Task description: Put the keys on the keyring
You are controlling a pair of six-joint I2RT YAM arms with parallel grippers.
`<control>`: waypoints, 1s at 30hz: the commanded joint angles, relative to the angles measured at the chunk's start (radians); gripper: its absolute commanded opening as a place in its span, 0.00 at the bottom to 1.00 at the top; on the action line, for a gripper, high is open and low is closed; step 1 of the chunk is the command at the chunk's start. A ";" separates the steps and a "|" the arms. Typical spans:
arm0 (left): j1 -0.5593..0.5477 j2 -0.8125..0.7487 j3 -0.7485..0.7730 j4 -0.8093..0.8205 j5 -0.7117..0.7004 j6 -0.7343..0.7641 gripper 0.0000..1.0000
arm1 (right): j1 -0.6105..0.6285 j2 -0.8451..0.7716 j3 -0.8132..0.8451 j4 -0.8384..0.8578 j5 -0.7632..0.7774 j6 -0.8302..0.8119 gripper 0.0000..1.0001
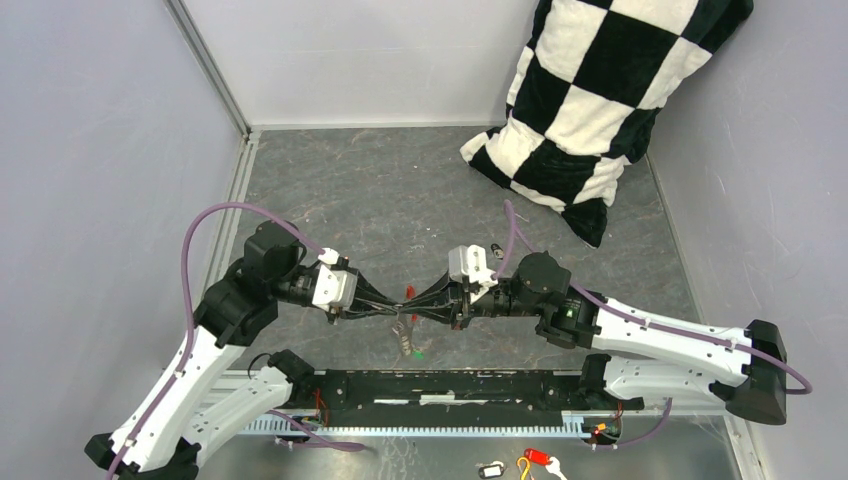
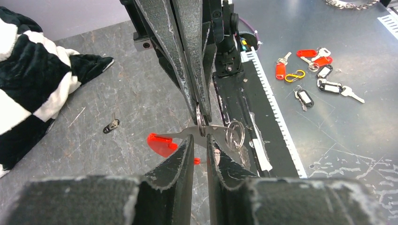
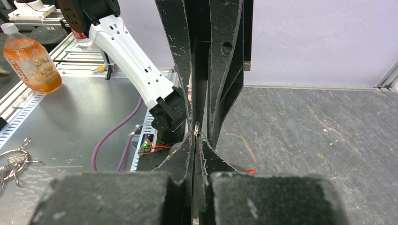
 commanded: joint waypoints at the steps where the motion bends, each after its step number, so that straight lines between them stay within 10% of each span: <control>1: -0.005 -0.001 -0.005 0.026 0.017 -0.020 0.22 | -0.004 0.005 -0.003 0.105 -0.015 0.030 0.01; 30: -0.004 -0.010 0.000 0.028 0.073 -0.042 0.23 | -0.003 0.006 -0.017 0.128 0.058 0.043 0.01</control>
